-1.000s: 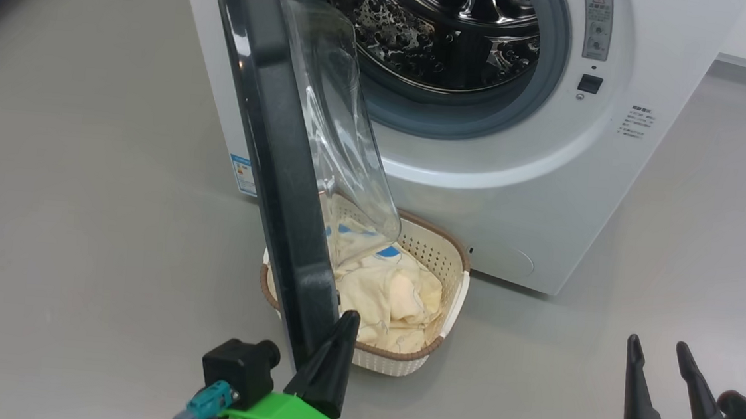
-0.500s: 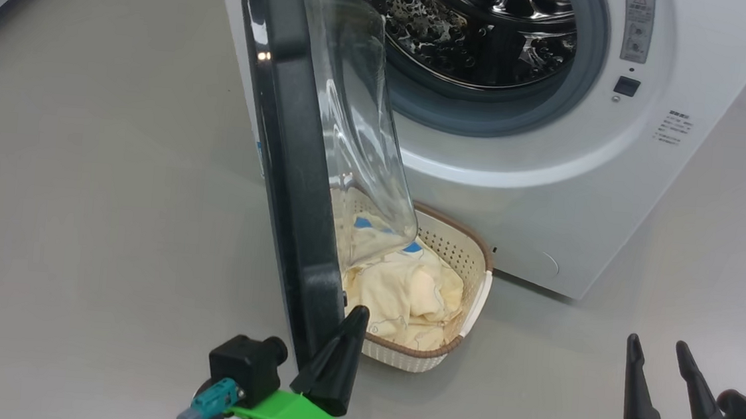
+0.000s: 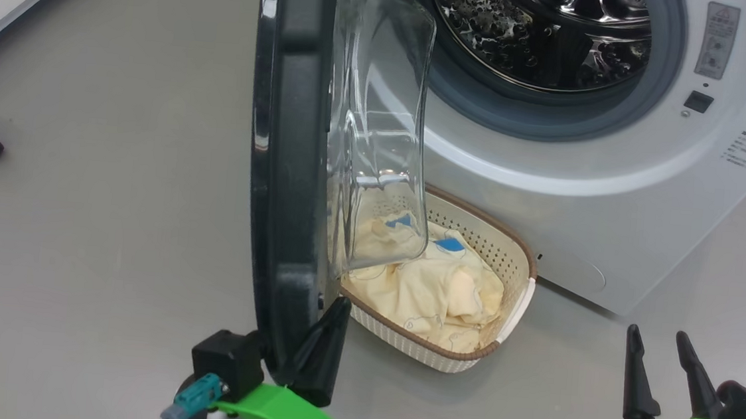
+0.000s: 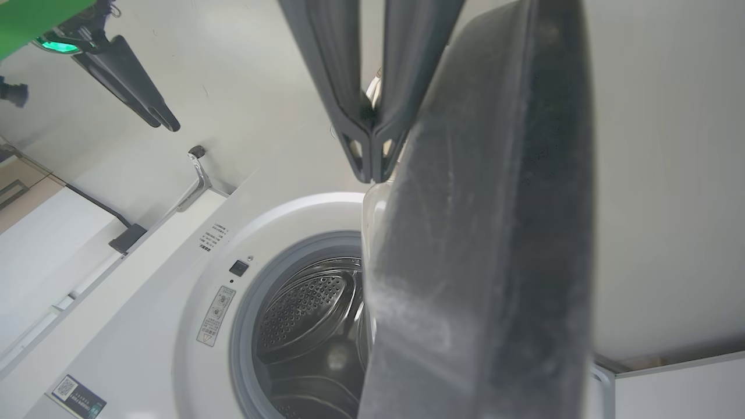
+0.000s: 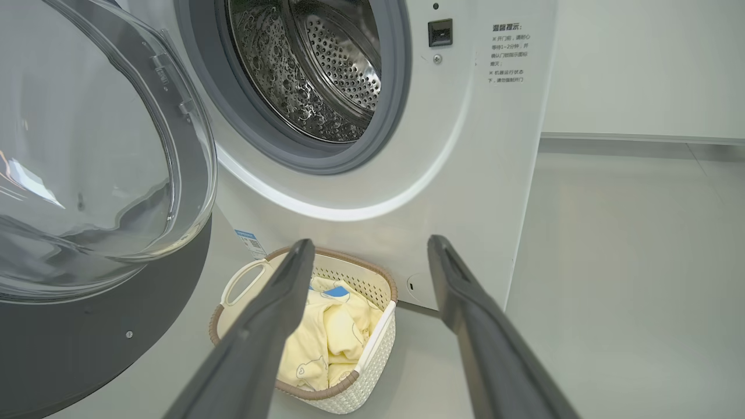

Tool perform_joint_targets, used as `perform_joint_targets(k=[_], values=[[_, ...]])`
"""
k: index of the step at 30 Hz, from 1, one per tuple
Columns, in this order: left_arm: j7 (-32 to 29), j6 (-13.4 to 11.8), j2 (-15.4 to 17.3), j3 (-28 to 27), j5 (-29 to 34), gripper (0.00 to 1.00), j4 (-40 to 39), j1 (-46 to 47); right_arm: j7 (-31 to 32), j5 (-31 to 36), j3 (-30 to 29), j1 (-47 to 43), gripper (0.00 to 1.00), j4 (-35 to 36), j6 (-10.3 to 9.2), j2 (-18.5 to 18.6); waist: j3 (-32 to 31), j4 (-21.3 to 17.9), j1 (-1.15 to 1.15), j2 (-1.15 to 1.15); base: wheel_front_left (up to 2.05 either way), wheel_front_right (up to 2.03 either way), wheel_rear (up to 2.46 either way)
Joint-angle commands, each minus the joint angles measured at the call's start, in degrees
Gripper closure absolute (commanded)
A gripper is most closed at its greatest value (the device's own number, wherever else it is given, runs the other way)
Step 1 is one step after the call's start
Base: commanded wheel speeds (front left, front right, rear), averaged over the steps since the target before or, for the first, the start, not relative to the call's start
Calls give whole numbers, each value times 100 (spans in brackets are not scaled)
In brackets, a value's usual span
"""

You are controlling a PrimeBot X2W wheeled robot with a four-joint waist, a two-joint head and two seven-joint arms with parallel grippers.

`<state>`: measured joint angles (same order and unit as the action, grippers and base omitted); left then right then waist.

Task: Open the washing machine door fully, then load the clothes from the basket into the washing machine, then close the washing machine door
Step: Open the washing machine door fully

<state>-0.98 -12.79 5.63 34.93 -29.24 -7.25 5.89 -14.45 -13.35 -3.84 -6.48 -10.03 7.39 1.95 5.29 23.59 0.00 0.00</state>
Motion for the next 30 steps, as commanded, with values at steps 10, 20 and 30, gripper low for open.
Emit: perform_joint_targets(k=[10, 20, 30], values=[[461, -362, 382, -1152, -122, 100, 120, 161, -55, 95, 207, 280, 0, 141, 10, 93, 7, 78, 0, 0, 0, 0, 0], [916, -579, 639, -2097, -376, 100, 919, 398, -55, 182, 209, 274, 0, 134, 10, 93, 43, -119, 0, 0, 0, 0, 0], [1292, -665, 1063, -2836, -464, 100, 2048, 906, -55, 239, 244, 238, 0, 119, 10, 93, 22, -352, 0, 0, 0, 0, 0]])
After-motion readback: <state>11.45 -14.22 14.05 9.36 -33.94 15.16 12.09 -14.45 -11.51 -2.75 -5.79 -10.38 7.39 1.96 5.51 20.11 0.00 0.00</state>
